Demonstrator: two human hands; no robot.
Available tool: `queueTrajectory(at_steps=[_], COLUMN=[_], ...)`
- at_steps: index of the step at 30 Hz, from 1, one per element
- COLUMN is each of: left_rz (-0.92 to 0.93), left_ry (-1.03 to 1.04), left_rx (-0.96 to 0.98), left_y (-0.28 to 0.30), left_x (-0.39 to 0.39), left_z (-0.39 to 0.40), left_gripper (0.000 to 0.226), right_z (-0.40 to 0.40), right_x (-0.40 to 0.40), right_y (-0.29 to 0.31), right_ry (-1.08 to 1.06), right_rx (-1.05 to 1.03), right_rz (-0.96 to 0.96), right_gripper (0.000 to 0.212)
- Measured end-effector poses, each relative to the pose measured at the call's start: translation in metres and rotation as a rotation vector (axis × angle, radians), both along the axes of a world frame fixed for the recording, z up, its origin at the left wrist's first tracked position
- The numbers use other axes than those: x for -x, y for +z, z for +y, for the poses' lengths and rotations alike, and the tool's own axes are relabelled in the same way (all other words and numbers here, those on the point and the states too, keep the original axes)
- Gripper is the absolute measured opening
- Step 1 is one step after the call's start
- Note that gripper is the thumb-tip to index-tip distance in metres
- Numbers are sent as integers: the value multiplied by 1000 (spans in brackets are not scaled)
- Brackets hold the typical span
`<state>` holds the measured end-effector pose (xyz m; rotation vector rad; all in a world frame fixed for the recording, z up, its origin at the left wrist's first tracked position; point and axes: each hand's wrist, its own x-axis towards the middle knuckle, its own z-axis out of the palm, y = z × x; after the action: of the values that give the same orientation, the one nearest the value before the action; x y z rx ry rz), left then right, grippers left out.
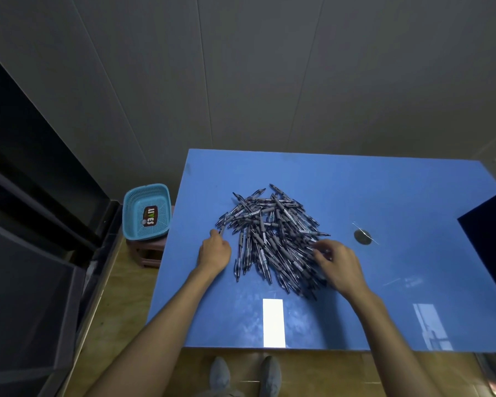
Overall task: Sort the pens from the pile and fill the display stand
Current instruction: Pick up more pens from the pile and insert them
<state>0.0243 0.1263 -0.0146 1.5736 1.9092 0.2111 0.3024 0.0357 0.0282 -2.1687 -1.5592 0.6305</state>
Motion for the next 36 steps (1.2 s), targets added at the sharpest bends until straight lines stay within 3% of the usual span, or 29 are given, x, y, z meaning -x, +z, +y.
queueTrajectory(at_steps=[4,7,15,21,30,34,36], left_rz=[-112,-56,51,199,-281,-287,-245], left_ry=[-10,-46,-59,-206,18,-2,-7], left_rx=[-2,-21,-68,-33,13,-21,-25], left_y=[-2,-4,-2,3,-8,-10,-12], left_x=[-3,-7,-5,-3,-6,-17,-20], left_z=[-14,-17,-12,-4,-3,-5,-5], left_gripper=[31,39,27,28,29,44,39], right_z=[5,7,3,0,2,0,-2], right_x=[3,3,-3,-2,0,-2,-4], right_y=[0,2,1,-3,-3,-1,0], right_ry=[11,23,13,19,20,12,7], right_rx=[-3,-15,-11,8,17,24,26], right_rz=[9,13,-10,26,39,35,23], right_gripper=[18,17,16,23,24,24,24])
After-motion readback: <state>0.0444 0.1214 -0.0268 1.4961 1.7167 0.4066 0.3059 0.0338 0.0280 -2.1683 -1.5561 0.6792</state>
